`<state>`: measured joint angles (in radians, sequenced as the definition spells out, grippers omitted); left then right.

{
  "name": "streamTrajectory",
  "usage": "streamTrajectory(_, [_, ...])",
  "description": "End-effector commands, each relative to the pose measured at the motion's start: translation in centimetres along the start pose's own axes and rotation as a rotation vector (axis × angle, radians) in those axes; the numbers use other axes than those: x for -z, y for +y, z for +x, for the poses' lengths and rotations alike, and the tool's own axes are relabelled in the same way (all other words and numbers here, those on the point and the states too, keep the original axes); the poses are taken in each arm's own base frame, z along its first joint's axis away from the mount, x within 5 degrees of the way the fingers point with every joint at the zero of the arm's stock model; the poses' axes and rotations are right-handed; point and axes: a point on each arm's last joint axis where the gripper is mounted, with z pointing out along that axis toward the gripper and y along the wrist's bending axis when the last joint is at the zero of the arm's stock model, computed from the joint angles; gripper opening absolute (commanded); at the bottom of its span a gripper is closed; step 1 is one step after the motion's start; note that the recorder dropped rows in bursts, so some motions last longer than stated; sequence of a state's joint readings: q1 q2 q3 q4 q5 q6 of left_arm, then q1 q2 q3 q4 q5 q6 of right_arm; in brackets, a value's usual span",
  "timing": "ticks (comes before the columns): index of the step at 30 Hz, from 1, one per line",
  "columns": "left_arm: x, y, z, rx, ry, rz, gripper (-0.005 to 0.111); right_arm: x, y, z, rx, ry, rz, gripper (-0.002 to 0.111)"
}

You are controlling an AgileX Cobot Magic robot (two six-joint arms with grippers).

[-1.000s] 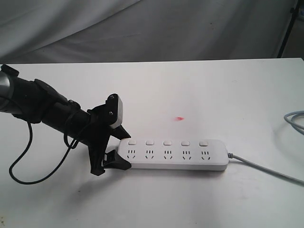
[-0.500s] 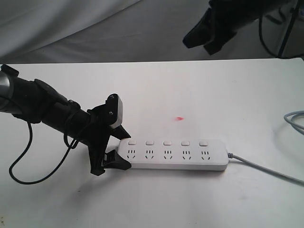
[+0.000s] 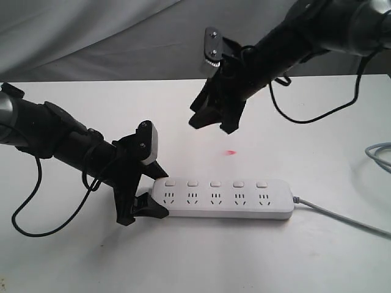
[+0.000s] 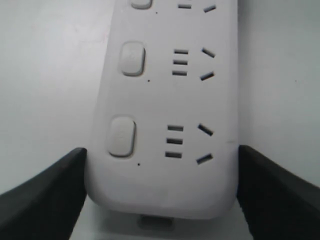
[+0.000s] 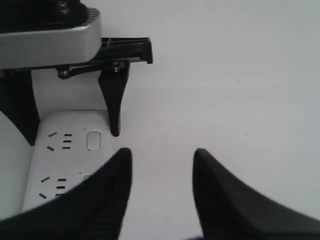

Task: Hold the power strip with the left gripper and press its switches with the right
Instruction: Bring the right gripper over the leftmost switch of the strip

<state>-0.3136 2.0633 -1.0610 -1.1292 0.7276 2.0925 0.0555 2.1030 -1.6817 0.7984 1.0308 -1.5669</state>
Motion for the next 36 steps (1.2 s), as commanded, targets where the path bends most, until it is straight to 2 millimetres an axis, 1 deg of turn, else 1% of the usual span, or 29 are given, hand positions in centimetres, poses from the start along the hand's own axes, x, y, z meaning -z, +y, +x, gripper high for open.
streamTrajectory(1, [-0.1,0.1,-0.2,0.004,-0.003,-0.012,0.0,-2.7,0.3,-0.4,0.049,-0.003,-0.004,0.063])
streamTrajectory(2, [-0.1,0.1,-0.2,0.004,-0.003,-0.012,0.0,-3.2,0.3,-0.4,0.05,0.0,-0.006,0.067])
streamTrajectory(4, [-0.1,0.1,-0.2,0.004,-0.003,-0.012,0.0,-4.3,0.5,-0.5,0.069,0.008,-0.006,0.072])
streamTrajectory(8, [-0.1,0.2,-0.1,0.004,0.0,-0.018,0.0,-6.0,0.7,-0.3,0.068,0.017,-0.008,0.072])
streamTrajectory(10, [-0.1,0.2,-0.1,0.004,0.0,-0.018,0.0,-6.4,0.8,-0.3,0.068,0.017,-0.013,0.072])
streamTrajectory(16, [-0.1,0.2,-0.1,0.004,0.0,-0.018,0.0,-7.0,0.8,0.1,0.043,0.021,-0.019,0.072])
streamTrajectory(26, [-0.1,0.2,-0.1,0.004,0.0,-0.018,0.0,-7.0,0.7,-0.4,-0.015,-0.038,-0.017,0.071])
streamTrajectory(28, [-0.1,0.2,-0.1,0.004,0.0,-0.018,0.0,-7.0,0.7,-0.4,-0.068,-0.037,-0.018,0.071])
streamTrajectory(29, [-0.1,0.2,-0.1,0.004,0.0,-0.018,0.0,-7.0,0.8,-0.3,-0.072,-0.028,-0.02,0.071])
streamTrajectory(31, [-0.1,0.2,-0.1,0.004,0.0,-0.018,0.0,-7.1,0.9,0.3,-0.016,0.04,-0.032,0.071])
streamTrajectory(32, [-0.1,0.2,-0.1,0.004,0.0,-0.018,0.0,-7.2,1.0,0.5,-0.011,0.046,-0.036,0.071])
streamTrajectory(36, [-0.1,0.2,-0.1,0.004,0.0,-0.018,0.0,-8.5,1.5,1.3,0.009,0.003,-0.089,0.071])
